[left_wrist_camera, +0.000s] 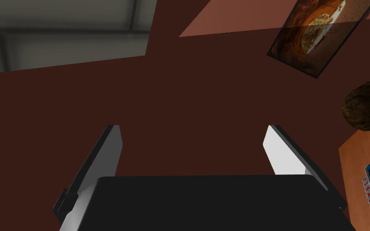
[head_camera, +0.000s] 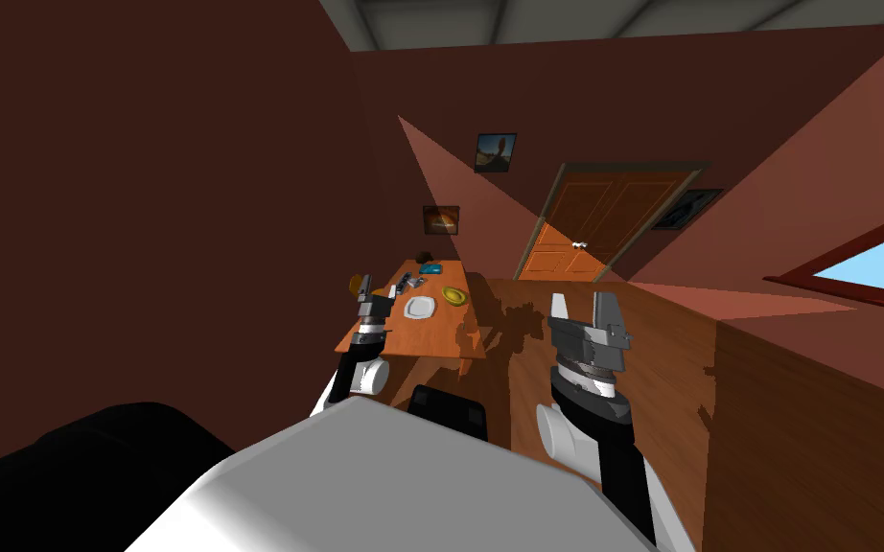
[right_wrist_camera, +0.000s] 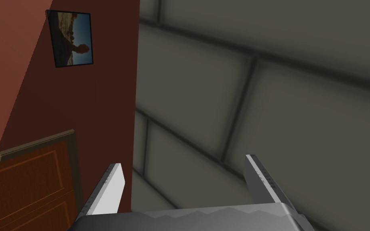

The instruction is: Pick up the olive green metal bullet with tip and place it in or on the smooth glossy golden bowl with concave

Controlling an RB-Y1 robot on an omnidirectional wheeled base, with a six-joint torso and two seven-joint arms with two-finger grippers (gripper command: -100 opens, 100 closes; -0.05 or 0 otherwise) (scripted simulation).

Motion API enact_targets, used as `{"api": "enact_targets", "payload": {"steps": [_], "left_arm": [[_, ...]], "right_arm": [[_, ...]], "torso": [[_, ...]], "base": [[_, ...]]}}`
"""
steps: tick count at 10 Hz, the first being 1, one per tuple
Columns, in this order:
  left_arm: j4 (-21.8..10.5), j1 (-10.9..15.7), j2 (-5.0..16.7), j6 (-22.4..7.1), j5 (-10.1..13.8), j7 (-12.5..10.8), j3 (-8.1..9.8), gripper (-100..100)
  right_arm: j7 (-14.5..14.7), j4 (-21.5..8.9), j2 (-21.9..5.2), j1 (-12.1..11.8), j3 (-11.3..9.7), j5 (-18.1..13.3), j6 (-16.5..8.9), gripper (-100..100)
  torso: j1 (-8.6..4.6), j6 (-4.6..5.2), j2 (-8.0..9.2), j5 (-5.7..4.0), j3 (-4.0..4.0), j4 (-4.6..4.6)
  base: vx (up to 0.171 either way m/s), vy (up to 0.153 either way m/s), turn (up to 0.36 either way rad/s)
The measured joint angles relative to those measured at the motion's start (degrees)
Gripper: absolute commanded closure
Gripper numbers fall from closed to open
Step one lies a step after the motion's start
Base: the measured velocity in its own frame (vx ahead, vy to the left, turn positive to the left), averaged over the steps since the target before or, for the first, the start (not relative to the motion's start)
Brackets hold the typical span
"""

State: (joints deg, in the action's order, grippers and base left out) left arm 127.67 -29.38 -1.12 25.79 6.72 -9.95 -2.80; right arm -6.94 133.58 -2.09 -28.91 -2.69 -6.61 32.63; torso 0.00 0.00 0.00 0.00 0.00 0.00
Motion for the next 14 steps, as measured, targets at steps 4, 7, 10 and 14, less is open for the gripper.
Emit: {"api": "enact_targets", "payload": {"steps": [4,7,10,14], "left_arm": [[-3.2,1.1,3.8,-0.5,3.1,0.2,2.74,-100],[-6.9,2.1,6.2,-1.2,6.7,0.3,5.81,-100],[-11.8,4.7,7.8,-1.9,9.8,0.2,8.78,-100],[-18.9,7.6,9.0,-3.4,15.2,0.6,12.89,-100]], "right_arm": [[0.0,0.0,0.0,0.0,0.0,0.0,0.0,0],[0.0,0.0,0.0,0.0,0.0,0.0,0.0,0],[0.0,0.0,0.0,0.0,0.0,0.0,0.0,0],[0.0,0.0,0.0,0.0,0.0,0.0,0.0,0]], "torso": [[-0.56,0.0,-0.13,-0.13,0.07,0.03],[-0.75,0.0,-0.06,-0.17,0.03,0.01],[-0.63,0.0,-0.12,-0.14,0.07,0.03],[-0.7,0.01,-0.11,-0.18,0.06,0.03]], "base": [[0.023,-0.145,0.053],[0.009,-0.176,0.05],[0.027,-0.169,0.051],[0.03,-0.203,0.044]]}}
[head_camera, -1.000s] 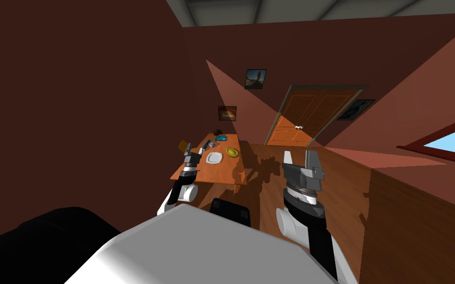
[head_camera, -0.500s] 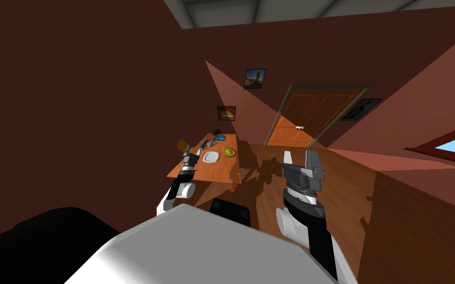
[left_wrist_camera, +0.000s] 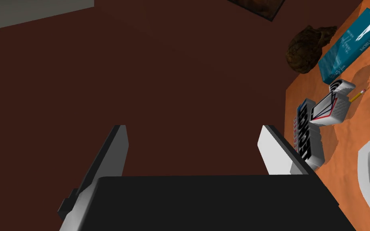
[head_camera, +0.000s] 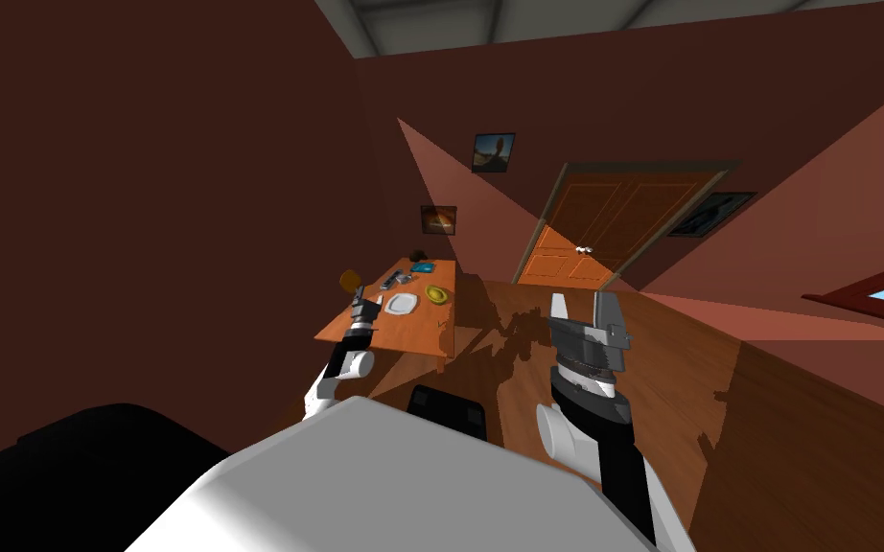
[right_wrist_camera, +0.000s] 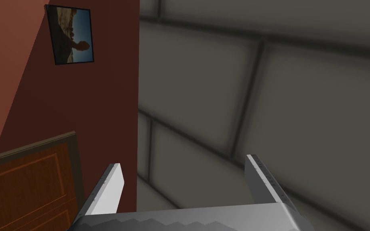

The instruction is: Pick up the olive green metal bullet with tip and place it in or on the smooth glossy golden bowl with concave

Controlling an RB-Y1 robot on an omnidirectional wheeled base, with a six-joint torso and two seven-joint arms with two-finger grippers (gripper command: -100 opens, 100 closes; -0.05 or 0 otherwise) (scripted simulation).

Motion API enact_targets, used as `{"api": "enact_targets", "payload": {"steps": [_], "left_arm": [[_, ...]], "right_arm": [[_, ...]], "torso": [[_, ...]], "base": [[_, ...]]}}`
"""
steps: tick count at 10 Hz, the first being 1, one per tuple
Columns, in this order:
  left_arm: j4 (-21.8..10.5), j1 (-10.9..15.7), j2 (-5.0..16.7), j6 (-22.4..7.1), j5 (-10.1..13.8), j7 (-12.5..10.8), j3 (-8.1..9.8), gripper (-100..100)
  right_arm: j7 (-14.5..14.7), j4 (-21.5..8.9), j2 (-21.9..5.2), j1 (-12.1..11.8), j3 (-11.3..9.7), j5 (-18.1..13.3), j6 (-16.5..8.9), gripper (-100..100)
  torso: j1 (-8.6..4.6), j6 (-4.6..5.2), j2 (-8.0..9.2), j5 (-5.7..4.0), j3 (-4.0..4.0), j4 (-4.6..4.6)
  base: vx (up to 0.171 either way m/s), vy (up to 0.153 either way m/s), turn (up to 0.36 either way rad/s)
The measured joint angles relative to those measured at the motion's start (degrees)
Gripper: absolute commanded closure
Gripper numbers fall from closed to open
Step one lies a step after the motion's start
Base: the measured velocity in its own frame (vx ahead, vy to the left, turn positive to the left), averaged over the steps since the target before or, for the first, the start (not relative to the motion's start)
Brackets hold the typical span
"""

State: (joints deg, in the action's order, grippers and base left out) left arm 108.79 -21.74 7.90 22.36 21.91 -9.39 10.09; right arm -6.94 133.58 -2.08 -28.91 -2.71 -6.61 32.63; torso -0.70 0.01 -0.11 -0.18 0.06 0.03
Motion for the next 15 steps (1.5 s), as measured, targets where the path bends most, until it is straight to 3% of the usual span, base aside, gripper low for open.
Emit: {"api": "enact_targets", "payload": {"steps": [1,4,9,11,15], "left_arm": [[-2.7,1.0,0.5,0.2,1.2,-0.1,0.8,-100],[-6.7,2.8,1.3,-1.9,5.1,-0.3,3.98,-100],[-13.0,5.9,1.8,-4.1,9.8,-0.5,7.53,-100],[-17.0,8.2,2.5,-5.1,12.9,-1.1,9.79,-100],[-23.2,11.2,2.1,-7.4,17.1,-1.2,12.86,-100]], "right_arm": [[0.0,0.0,0.0,0.0,0.0,0.0,0.0,0],[0.0,0.0,0.0,0.0,0.0,0.0,0.0,0],[0.0,0.0,0.0,0.0,0.0,0.0,0.0,0],[0.0,0.0,0.0,0.0,0.0,0.0,0.0,0],[0.0,0.0,0.0,0.0,0.0,0.0,0.0,0]], "torso": [[0.12,0.0,-0.04,0.04,0.02,0.01],[0.16,0.0,-0.05,0.04,0.03,0.01],[0.34,0.0,0.0,0.07,0.0,0.0],[0.09,0.0,-0.02,0.03,0.01,0.0],[0.38,0.0,-0.06,0.08,0.04,0.01]], "base": [[0.023,-0.195,0.04],[0.022,-0.133,0.024],[0.018,-0.115,0.019],[0.012,-0.161,0.026],[0.023,-0.1,0.012]]}}
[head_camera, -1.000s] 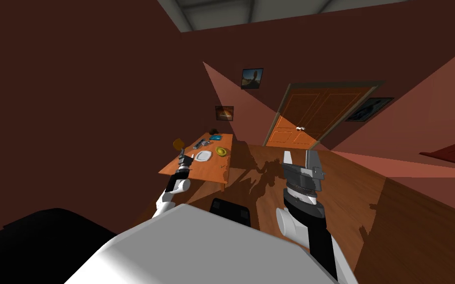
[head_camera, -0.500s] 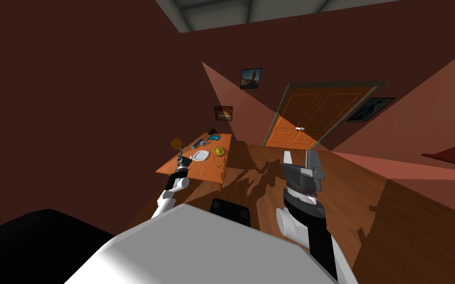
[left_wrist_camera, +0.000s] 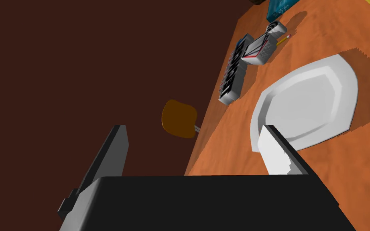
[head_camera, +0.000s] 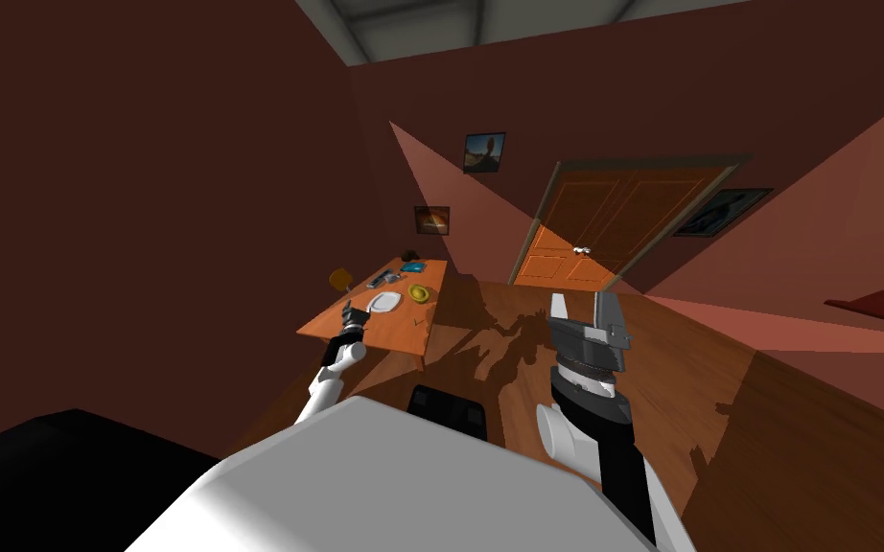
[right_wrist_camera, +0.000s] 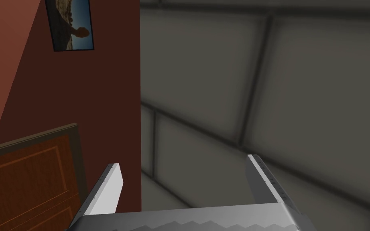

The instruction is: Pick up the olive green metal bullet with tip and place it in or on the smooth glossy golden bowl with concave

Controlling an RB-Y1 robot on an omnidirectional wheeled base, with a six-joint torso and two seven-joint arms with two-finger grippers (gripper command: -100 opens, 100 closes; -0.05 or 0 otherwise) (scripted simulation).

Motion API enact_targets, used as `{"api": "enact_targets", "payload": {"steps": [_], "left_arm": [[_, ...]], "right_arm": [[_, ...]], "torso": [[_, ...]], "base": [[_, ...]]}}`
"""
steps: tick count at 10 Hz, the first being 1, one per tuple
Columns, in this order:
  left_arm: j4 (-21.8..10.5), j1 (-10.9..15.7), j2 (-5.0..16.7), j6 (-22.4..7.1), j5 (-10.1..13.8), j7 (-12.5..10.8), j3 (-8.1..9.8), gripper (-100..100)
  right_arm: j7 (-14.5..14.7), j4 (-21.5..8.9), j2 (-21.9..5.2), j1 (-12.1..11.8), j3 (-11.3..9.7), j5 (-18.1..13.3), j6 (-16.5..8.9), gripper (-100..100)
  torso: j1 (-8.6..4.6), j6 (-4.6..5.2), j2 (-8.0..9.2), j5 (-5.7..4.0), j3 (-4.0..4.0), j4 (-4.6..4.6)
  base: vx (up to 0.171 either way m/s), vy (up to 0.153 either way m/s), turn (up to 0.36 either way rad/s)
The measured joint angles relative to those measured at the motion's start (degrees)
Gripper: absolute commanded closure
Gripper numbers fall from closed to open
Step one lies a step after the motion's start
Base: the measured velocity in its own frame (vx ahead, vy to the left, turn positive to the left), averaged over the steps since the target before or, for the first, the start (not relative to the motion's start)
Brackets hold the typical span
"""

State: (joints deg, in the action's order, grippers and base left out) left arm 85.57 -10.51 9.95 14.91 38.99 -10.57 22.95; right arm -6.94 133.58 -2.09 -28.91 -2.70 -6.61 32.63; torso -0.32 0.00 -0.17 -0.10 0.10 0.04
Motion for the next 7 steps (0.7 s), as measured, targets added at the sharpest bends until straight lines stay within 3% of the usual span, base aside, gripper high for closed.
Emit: {"api": "enact_targets", "payload": {"steps": [5,7], "left_arm": [[-8.8,3.9,-0.1,-2.8,5.9,-1.2,3.74,-100],[-11.8,5.8,-1.1,-4.3,8.1,-1.2,5.45,-100]], "right_arm": [[0.0,0.0,0.0,0.0,0.0,0.0,0.0,0],[0.0,0.0,0.0,0.0,0.0,0.0,0.0,0]], "torso": [[0.0,-0.01,0.01,0.0,0.0,0.0],[0.04,0.01,0.04,0.0,-0.02,-0.01]], "base": [[0.022,-0.115,0.014],[0.015,-0.074,0.002]]}}
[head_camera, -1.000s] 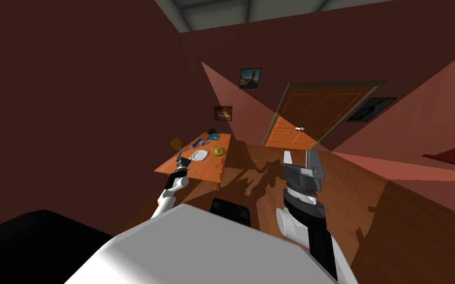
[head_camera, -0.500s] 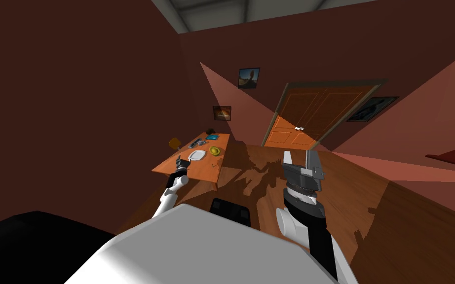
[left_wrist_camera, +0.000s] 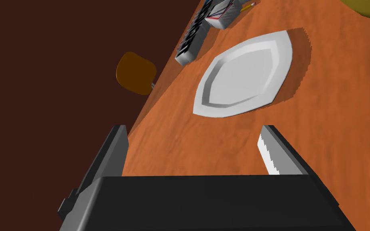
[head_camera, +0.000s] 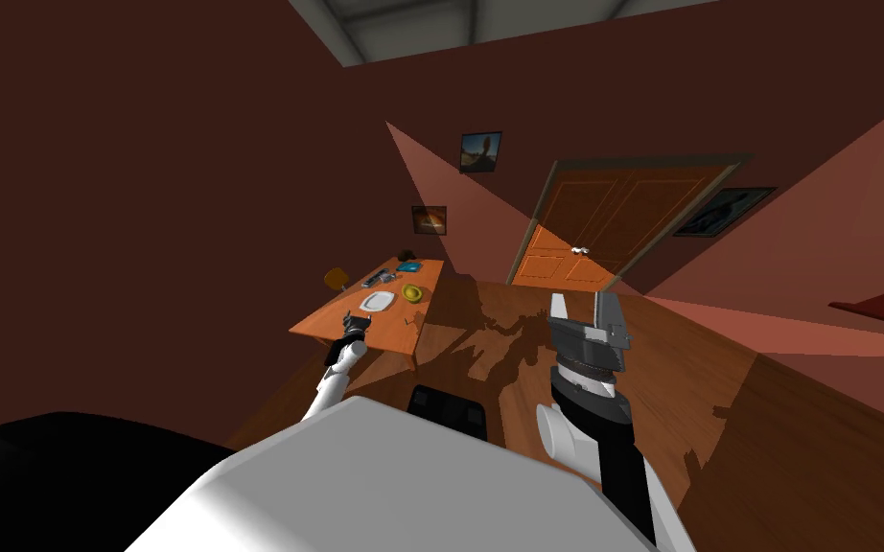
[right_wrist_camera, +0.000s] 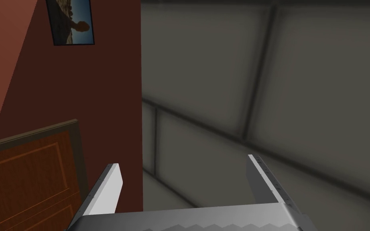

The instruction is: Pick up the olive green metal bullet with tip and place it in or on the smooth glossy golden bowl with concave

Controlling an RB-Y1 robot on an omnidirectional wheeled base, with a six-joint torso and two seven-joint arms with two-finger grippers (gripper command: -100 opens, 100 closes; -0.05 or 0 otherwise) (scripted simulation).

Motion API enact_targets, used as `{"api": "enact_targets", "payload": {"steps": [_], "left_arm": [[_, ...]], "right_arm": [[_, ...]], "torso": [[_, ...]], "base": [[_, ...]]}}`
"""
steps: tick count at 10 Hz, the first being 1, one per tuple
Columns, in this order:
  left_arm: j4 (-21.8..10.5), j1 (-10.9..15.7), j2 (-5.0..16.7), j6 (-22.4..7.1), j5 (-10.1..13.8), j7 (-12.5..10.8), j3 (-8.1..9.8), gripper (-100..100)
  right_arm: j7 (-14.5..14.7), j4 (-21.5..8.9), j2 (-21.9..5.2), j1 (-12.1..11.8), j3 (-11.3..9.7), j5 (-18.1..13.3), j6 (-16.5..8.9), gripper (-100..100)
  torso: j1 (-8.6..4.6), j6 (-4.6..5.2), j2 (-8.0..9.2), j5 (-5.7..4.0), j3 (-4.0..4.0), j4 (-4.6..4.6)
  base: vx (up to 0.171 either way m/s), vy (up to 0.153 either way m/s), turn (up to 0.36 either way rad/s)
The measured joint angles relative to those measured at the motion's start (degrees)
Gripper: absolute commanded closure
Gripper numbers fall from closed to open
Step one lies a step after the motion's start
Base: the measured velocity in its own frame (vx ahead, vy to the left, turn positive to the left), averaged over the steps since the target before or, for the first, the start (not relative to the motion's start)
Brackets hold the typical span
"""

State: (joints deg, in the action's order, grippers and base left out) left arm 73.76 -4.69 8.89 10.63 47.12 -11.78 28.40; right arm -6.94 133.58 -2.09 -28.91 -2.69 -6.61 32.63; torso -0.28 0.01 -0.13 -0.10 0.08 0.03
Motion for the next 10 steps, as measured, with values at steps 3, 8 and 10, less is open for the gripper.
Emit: {"api": "enact_targets", "payload": {"steps": [3,8,10], "left_arm": [[-4.3,2.1,-0.3,-1.7,3.0,-0.6,1.75,-100],[-11.6,6.4,-1.6,-4.6,7.6,-1.5,4.57,-100],[-15.3,8.9,-2.5,-6.8,10.1,-1.8,6.42,-100]], "right_arm": [[0.0,0.0,0.0,0.0,0.0,0.0,0.0,0],[0.0,0.0,0.0,0.0,0.0,0.0,0.0,0],[0.0,0.0,0.0,0.0,0.0,0.0,0.0,0]], "torso": [[0.16,-0.01,-0.01,0.04,0.0,0.0],[0.22,-0.01,-0.01,0.05,0.01,0.0],[0.16,-0.01,-0.09,0.04,0.05,0.02]], "base": [[0.019,-0.055,-0.001],[0.024,-0.043,-0.008],[0.041,-0.045,-0.023]]}}
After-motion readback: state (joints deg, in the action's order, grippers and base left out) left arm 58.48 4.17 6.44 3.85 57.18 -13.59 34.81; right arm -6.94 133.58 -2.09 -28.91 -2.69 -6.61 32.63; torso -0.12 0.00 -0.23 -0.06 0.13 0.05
